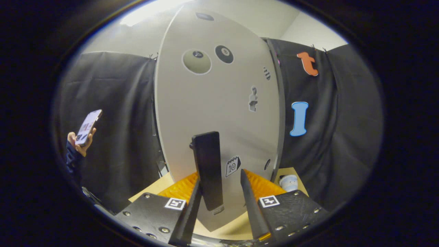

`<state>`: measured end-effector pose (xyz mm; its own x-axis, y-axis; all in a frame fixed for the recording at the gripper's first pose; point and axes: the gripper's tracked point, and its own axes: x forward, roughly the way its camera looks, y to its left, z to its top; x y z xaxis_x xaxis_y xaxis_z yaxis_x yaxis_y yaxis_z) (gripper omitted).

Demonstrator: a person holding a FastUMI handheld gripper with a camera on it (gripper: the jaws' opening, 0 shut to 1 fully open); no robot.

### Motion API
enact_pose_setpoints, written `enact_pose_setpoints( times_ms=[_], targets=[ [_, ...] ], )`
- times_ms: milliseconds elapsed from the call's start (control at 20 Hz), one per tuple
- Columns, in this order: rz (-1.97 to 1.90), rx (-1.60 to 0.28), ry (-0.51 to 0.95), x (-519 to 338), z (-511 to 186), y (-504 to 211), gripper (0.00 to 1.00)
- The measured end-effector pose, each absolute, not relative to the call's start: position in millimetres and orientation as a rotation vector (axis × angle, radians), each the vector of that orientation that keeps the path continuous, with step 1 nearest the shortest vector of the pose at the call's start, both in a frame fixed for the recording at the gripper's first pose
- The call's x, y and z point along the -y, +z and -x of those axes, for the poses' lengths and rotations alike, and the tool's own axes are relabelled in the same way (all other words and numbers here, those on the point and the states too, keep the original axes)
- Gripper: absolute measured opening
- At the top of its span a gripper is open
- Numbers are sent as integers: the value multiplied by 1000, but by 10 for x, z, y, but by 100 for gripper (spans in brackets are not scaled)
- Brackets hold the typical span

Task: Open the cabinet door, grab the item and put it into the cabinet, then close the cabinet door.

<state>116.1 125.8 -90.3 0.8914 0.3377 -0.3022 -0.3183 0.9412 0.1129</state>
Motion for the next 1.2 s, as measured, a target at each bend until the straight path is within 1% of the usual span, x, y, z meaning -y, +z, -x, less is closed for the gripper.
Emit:
enact_pose_setpoints(
  times_ms=[50,100,150,250,350,600,1000,1200],
  targets=[
    [-61,-326,349,-1293,-1209,-924,64],
    [-71,-324,357,-1322,-1220,-935,69],
    [-80,-321,367,-1368,-1243,-935,71],
    [-98,-312,367,-1414,-1311,-961,70],
    [-122,-306,380,-1476,-1362,-985,75],
    [-118,-281,375,-1515,-1568,-1046,100],
    [-88,-256,402,-1711,-1911,-1107,100],
    [-89,-251,427,-1953,-2139,-1194,100]
  ],
)
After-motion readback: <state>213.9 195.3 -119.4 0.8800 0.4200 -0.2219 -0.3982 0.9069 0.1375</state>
